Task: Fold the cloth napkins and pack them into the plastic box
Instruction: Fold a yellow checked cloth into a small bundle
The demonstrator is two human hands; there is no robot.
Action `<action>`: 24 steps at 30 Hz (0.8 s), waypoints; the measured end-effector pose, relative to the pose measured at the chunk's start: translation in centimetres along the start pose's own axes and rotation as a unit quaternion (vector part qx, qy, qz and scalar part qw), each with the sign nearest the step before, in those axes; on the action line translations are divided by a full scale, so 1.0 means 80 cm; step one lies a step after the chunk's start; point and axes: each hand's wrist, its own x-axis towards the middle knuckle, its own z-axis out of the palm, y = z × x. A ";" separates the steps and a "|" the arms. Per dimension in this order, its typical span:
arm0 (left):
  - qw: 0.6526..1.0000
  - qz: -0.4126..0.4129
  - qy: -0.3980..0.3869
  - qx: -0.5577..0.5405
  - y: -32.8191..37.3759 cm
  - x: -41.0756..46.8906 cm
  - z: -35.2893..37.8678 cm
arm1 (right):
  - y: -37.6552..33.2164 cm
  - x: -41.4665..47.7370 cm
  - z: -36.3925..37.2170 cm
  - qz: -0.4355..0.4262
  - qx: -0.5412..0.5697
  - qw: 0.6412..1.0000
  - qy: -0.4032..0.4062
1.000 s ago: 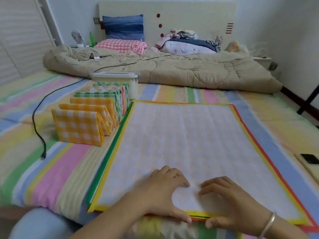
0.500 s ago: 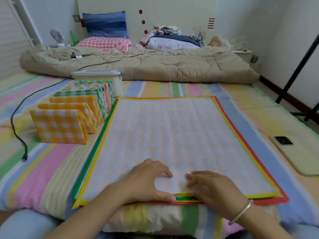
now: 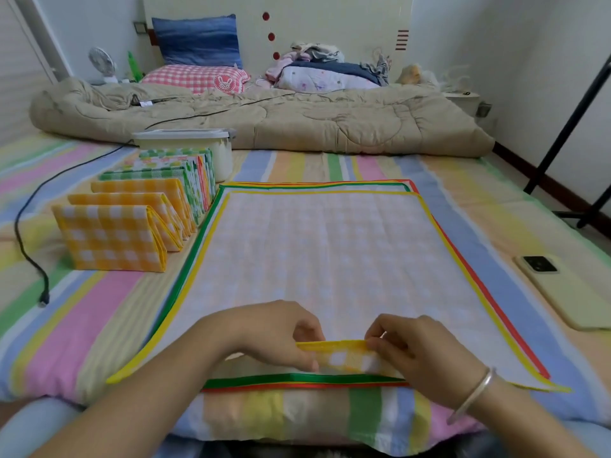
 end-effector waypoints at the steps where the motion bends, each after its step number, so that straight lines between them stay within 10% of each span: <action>1: 1.000 0.005 -0.011 0.008 0.003 0.000 -0.009 | -0.002 0.008 -0.010 0.006 0.019 0.999 -0.043; 6: 0.996 -0.048 -0.039 0.067 0.020 0.008 -0.060 | -0.012 0.055 -0.061 0.020 0.105 0.980 -0.168; 10: 0.973 -0.071 0.116 0.185 0.020 0.027 -0.092 | 0.002 0.112 -0.085 0.044 0.000 0.994 -0.100; 16: 0.747 0.183 0.572 0.287 -0.010 0.061 -0.066 | 0.031 0.196 -0.045 0.089 -0.122 0.988 0.023; 24: 0.857 0.079 0.462 0.215 -0.105 0.076 -0.012 | 0.065 0.248 0.013 0.138 -0.161 0.974 0.077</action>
